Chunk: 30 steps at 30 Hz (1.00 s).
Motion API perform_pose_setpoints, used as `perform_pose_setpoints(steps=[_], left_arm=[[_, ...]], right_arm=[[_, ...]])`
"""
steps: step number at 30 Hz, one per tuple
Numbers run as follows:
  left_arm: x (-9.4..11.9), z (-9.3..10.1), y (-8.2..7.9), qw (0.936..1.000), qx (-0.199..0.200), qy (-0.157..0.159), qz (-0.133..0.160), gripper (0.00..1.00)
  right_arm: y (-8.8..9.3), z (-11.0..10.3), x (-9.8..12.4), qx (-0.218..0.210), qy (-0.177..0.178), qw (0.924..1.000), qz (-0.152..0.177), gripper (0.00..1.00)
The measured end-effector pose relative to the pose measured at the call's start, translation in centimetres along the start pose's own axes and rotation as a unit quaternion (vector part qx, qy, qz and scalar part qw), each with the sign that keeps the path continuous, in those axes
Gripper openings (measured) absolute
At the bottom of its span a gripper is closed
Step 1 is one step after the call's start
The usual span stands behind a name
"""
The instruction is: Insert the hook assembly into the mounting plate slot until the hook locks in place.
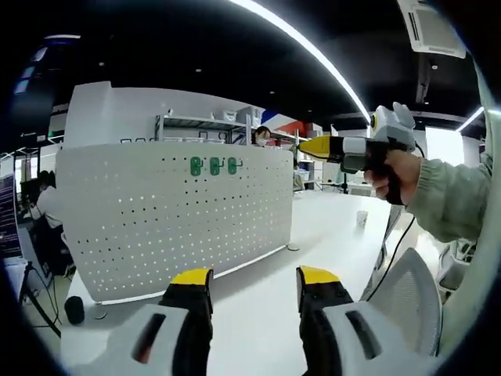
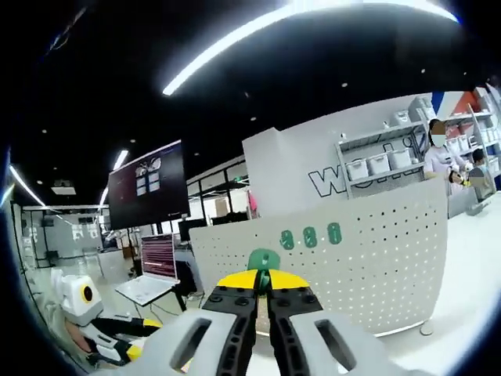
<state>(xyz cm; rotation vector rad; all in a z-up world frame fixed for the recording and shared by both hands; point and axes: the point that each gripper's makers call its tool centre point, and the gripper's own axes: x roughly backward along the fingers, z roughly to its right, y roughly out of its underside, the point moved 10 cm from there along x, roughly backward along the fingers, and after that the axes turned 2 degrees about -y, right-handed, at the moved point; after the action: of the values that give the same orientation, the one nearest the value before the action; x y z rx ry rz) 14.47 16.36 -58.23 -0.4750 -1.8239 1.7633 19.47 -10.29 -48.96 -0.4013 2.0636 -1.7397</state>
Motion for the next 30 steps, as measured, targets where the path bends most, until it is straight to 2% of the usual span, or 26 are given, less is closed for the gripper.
perform_pose_setpoints(steps=[5,6,15,17,30], left_arm=[[0.5,-0.5,0.4,0.9999,0.004,-0.012,-0.003,0.44],[0.6,-0.6,0.5,0.9999,0.004,-0.013,-0.003,0.44],[1.2,-0.9,1.3,0.9998,0.002,-0.020,-0.009,0.44],[1.3,-1.0,1.4,0.9997,0.005,-0.022,-0.009,0.44],[0.9,-1.5,1.8,0.9996,0.005,-0.024,-0.011,0.44]], right_arm=[[-0.6,1.4,-0.5,0.046,0.028,0.9986,-0.003,0.01],[-0.8,1.8,-0.5,0.059,0.042,0.9974,-0.002,0.01],[-1.3,3.5,-1.6,0.091,0.074,0.9931,-0.008,0.01],[-1.2,3.9,-2.0,0.115,0.085,0.9896,-0.015,0.01],[-0.4,5.6,-5.1,0.139,0.116,0.9834,-0.012,0.01]])
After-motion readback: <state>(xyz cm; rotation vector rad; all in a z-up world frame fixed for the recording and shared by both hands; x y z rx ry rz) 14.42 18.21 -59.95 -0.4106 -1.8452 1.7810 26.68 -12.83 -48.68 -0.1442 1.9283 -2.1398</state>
